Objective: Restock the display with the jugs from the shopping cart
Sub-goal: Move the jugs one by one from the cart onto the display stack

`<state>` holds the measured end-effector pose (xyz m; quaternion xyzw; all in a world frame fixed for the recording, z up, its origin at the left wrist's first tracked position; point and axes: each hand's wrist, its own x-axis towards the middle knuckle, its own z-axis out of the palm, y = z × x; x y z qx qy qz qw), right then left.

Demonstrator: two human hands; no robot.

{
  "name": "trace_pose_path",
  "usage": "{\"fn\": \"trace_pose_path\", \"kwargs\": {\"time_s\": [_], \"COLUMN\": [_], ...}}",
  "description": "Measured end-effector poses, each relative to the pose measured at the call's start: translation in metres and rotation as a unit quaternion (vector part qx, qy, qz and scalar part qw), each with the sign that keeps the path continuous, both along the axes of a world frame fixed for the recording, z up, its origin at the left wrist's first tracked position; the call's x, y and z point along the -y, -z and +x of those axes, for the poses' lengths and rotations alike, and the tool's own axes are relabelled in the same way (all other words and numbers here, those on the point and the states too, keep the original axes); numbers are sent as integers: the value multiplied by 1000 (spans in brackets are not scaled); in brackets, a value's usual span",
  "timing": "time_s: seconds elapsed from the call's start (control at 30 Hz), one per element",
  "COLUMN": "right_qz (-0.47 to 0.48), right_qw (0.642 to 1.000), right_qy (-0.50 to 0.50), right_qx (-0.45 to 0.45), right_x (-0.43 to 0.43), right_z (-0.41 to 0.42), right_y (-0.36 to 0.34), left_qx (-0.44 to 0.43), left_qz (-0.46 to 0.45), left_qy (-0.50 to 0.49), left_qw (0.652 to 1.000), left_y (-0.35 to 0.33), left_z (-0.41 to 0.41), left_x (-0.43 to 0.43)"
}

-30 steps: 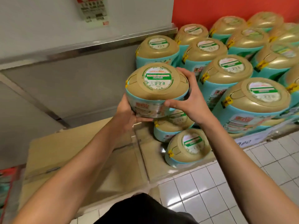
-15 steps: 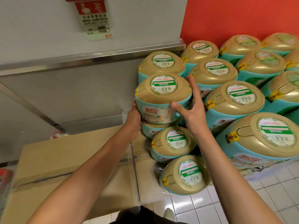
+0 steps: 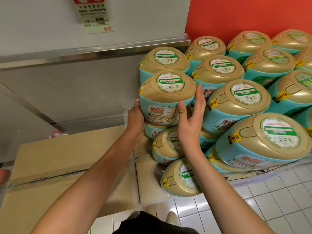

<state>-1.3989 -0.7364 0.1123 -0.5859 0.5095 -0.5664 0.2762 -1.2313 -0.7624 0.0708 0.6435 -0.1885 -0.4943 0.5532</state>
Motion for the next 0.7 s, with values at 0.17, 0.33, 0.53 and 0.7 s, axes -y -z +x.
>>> {"fn": "trace_pose_path", "kwargs": {"time_s": [0.17, 0.33, 0.53, 0.7], "right_qz": [-2, -39, 12, 22], "right_qw": [1000, 997, 999, 998], "right_qy": [15, 61, 15, 2], "right_qx": [-10, -31, -46, -59], "right_x": [1, -7, -31, -28], "right_z": [-7, 1, 7, 5], "right_y": [2, 4, 22, 29], "left_qx": [23, 45, 62, 153], "left_qz": [-11, -26, -57, -32], "left_qy": [25, 1, 36, 92], "left_qw": [999, 999, 996, 983], "left_y": [-9, -15, -6, 3], "left_z": [-3, -8, -13, -7], "left_x": [-2, -5, -18, -24]}}
